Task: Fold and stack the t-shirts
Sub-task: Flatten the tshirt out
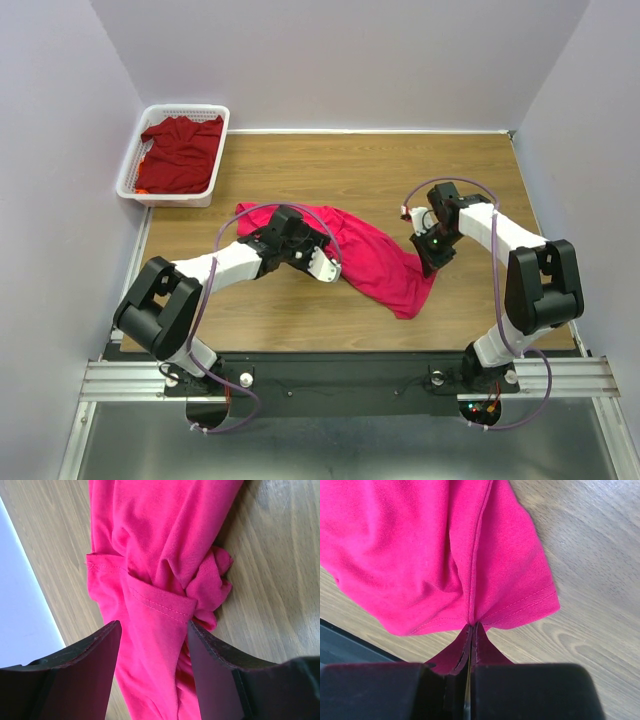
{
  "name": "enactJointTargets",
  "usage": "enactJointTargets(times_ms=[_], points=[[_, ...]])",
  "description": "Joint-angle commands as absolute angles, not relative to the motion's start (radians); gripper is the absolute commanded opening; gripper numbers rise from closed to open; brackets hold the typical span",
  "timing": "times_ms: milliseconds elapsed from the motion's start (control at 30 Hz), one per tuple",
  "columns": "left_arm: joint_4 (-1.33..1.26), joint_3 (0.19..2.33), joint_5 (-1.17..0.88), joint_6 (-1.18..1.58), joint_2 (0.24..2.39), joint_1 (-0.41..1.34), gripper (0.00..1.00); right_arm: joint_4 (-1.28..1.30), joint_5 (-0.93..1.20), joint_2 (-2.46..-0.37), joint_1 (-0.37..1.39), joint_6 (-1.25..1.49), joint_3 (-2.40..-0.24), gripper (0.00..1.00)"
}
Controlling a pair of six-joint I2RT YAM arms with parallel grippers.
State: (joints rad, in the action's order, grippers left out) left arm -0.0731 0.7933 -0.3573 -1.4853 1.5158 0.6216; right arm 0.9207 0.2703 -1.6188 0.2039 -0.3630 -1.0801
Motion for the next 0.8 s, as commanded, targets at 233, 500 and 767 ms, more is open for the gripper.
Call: enactJointTargets(times_ms=[233, 500, 767], points=[[-0.055, 0.841, -0.374, -1.506, 1.554, 0.627, 0.64, 0.942, 0.287, -1.629, 0.176, -0.383, -1.124, 0.01], [-0.043, 0.902, -0.422, -1.404, 1.531, 0.627, 0.43, 0.946, 0.287, -1.621, 0.161, -0.399, -1.121, 0.01], [-0.043, 0.937, -0.408, -1.353, 1.543, 0.624, 0.17, 0.946, 0.295, -1.624, 0.152, -0.408, -1.126, 0.01]])
